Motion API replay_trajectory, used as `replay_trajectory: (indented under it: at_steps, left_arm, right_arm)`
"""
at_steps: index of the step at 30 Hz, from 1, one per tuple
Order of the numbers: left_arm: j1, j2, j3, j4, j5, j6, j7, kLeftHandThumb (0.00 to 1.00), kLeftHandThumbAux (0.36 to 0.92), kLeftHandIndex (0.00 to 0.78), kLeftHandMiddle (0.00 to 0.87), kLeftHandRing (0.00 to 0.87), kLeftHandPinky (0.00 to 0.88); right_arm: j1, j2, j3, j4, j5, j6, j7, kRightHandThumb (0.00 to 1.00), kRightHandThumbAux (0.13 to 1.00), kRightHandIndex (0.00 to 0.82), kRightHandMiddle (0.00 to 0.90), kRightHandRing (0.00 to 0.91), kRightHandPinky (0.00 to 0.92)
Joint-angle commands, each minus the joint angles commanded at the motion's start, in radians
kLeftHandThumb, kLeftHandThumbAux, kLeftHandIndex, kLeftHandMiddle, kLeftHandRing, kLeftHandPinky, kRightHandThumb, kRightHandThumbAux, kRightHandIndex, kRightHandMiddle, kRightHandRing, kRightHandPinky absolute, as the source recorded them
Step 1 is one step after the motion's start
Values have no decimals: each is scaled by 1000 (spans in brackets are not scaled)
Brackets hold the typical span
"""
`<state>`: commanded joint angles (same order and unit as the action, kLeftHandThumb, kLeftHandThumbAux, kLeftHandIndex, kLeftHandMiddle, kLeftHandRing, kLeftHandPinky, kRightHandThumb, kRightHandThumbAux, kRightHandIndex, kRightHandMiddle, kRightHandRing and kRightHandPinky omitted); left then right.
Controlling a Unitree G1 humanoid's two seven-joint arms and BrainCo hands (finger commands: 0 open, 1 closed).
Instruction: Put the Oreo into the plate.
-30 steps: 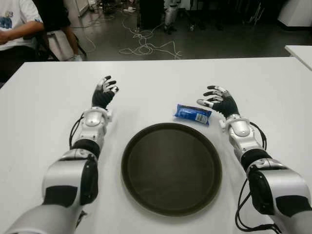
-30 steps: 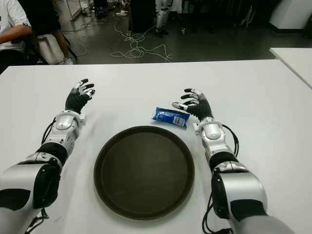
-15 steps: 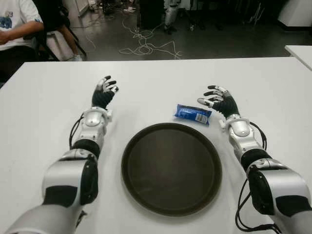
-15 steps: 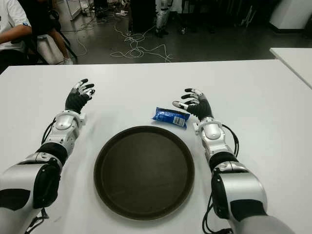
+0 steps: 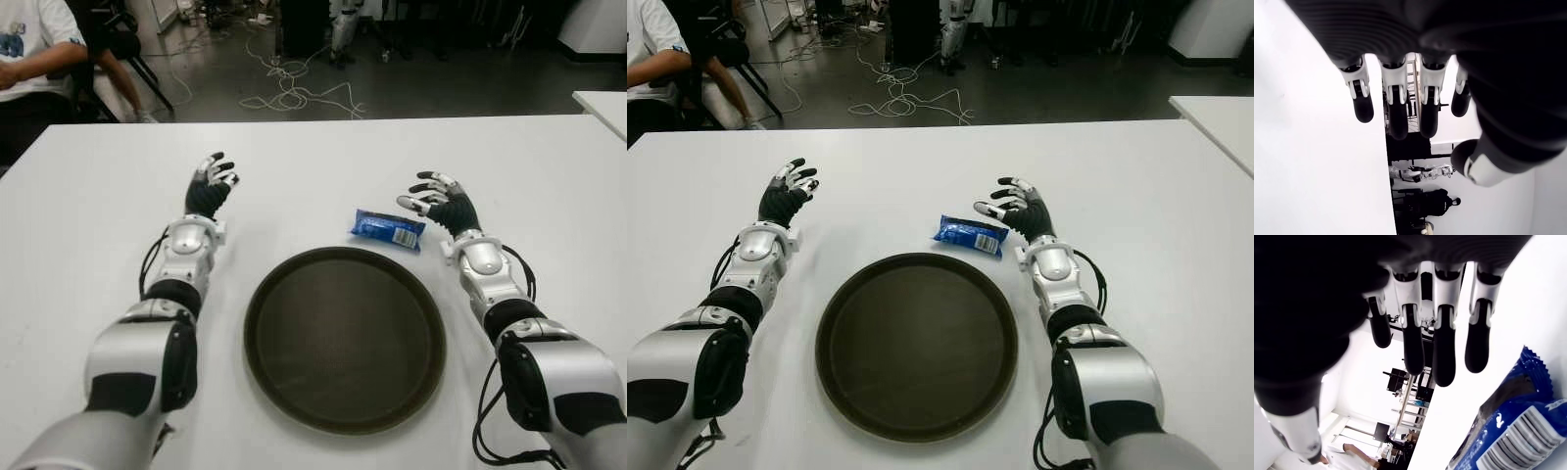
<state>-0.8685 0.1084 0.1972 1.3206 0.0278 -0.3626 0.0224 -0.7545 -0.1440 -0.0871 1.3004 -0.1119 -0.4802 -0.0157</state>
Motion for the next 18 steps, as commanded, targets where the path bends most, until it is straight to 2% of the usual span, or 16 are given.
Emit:
replay_trajectory:
  at_steps: [14, 18]
  left_arm:
    - [0, -2, 1, 1, -2, -1, -2, 107, 673, 108, 197, 160, 112]
    - [0, -1, -3, 1, 2, -1, -3, 93, 662, 109, 203, 167, 127]
  right_arm:
    - [3, -11, 54, 4, -66, -21, -105, 0, 755, 266, 353, 399, 430]
    - [3, -15, 66, 5, -79, -23, -121, 0, 750, 242, 319, 353, 380]
